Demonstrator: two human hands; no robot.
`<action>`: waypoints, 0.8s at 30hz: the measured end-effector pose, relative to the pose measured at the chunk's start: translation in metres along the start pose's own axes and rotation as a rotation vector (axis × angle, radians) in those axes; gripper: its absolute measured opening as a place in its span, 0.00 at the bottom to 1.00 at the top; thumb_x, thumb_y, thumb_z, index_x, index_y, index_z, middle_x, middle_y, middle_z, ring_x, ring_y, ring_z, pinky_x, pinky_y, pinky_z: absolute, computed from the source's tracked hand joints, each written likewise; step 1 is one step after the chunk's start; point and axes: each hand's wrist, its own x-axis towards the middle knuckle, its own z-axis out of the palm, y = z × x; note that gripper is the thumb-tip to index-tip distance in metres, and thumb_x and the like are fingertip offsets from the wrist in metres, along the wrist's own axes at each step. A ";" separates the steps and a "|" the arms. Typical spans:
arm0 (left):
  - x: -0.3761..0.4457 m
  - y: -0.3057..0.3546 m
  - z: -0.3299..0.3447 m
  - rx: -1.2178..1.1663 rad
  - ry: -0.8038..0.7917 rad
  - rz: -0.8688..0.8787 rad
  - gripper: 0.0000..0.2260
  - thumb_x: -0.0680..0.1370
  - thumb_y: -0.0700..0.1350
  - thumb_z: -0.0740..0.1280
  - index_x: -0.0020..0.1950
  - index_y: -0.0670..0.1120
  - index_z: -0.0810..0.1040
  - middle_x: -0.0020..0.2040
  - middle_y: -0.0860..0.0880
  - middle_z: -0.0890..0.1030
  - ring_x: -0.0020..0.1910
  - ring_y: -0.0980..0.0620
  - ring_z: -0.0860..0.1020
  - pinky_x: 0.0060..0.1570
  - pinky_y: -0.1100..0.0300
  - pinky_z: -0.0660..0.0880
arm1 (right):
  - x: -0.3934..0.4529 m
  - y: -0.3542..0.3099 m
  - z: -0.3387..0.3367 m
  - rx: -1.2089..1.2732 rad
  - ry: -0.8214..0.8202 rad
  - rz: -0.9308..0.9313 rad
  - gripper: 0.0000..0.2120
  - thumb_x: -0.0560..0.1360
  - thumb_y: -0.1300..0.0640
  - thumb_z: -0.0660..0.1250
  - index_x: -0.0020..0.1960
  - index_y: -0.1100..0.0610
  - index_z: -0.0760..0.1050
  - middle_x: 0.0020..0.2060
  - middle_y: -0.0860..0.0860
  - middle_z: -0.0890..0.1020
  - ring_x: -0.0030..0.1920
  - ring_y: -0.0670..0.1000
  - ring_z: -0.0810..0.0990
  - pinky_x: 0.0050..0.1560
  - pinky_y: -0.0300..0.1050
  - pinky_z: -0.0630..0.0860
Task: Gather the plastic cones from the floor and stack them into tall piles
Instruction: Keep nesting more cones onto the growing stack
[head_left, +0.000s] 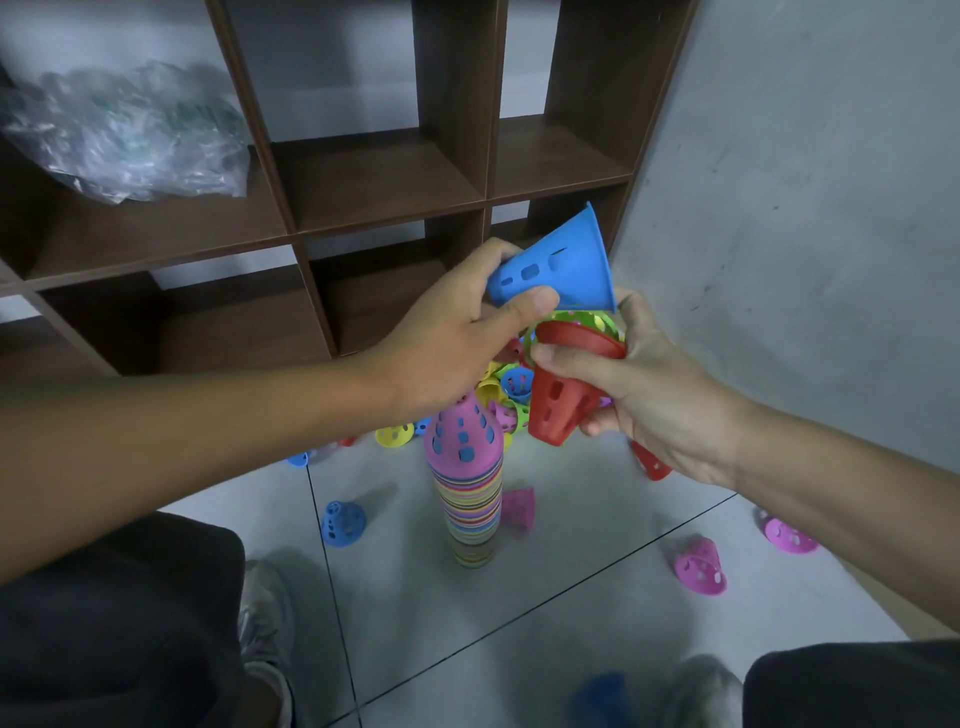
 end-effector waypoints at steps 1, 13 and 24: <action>0.001 0.000 -0.004 0.054 0.024 0.009 0.14 0.82 0.51 0.66 0.62 0.43 0.73 0.53 0.44 0.82 0.52 0.45 0.83 0.51 0.41 0.81 | 0.000 0.000 -0.001 -0.015 0.002 0.003 0.31 0.69 0.54 0.78 0.65 0.48 0.66 0.42 0.46 0.84 0.37 0.50 0.83 0.29 0.42 0.74; -0.011 0.012 -0.077 0.404 0.068 0.106 0.20 0.69 0.60 0.76 0.50 0.48 0.78 0.48 0.52 0.85 0.47 0.49 0.83 0.50 0.40 0.80 | -0.011 0.009 -0.014 -0.179 0.001 0.086 0.28 0.69 0.54 0.79 0.61 0.45 0.66 0.37 0.48 0.83 0.34 0.49 0.81 0.30 0.45 0.76; -0.018 0.003 -0.078 0.634 -0.206 -0.015 0.14 0.70 0.54 0.78 0.46 0.51 0.76 0.43 0.56 0.83 0.40 0.58 0.81 0.38 0.59 0.79 | -0.017 0.009 -0.006 -0.225 0.017 0.076 0.31 0.65 0.51 0.80 0.61 0.44 0.67 0.43 0.54 0.84 0.33 0.52 0.81 0.32 0.48 0.77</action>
